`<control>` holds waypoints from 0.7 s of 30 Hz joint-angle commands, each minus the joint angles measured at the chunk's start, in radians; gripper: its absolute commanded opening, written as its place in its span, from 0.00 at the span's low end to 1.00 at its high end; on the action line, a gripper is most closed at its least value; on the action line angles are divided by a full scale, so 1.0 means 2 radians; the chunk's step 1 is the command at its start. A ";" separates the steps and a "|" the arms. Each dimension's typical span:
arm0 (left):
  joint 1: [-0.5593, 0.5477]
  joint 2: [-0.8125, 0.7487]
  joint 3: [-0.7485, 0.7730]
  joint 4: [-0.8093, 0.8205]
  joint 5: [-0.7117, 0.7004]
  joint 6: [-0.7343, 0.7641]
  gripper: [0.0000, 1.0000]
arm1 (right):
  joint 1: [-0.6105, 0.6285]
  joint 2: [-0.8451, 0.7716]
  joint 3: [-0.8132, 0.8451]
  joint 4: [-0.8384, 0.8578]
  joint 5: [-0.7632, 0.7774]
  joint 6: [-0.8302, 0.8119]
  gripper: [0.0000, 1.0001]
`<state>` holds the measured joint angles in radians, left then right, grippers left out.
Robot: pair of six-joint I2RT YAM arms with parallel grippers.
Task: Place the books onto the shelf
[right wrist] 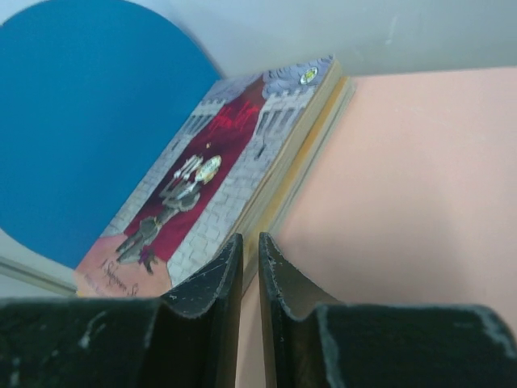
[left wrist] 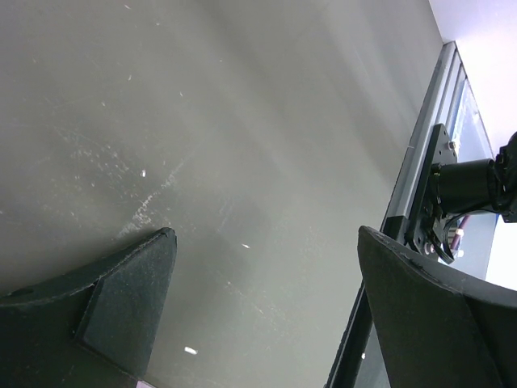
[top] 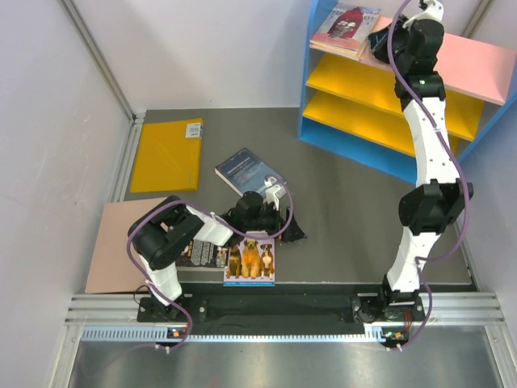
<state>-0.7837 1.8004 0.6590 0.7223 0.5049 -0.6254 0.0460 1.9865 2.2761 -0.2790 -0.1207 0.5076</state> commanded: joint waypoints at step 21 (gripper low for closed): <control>0.044 -0.138 0.174 -0.408 -0.216 0.100 0.99 | 0.143 -0.389 -0.470 -0.050 0.051 -0.084 0.42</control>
<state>-0.7612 1.5612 0.9276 0.1188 0.2123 -0.4530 0.2573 1.3350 1.5150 -0.4042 -0.0235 0.3737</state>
